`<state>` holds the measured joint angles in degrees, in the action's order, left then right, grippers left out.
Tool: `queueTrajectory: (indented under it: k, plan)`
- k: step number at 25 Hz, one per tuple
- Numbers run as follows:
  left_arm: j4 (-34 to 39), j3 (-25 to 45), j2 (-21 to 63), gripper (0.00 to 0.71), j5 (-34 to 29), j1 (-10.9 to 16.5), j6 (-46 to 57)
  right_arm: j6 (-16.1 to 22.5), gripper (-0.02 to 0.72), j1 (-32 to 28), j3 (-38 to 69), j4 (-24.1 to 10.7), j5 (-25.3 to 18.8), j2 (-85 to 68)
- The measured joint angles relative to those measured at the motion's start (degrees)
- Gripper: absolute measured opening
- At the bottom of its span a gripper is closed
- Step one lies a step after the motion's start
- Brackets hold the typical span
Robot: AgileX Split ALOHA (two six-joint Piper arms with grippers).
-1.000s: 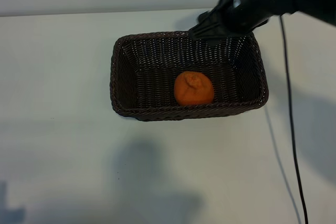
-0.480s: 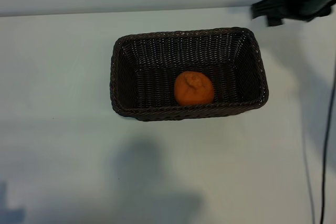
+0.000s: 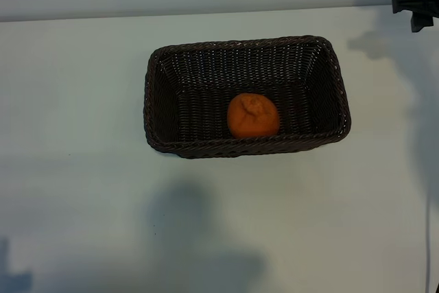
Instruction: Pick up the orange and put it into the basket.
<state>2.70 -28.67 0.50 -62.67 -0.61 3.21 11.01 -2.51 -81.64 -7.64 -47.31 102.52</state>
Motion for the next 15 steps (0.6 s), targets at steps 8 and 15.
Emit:
queueTrajectory:
  k: [8,15]
  plan:
    - [0.00,0.00,0.00,0.569,0.00,0.00,-0.04,-0.44,0.596,-0.39,0.00,0.31,-2.25,-5.31]
    - [0.00,0.00,0.00,0.568,0.00,0.00,-0.04,-1.78,0.596,-1.60,0.20,-0.20,-5.84,-12.30]
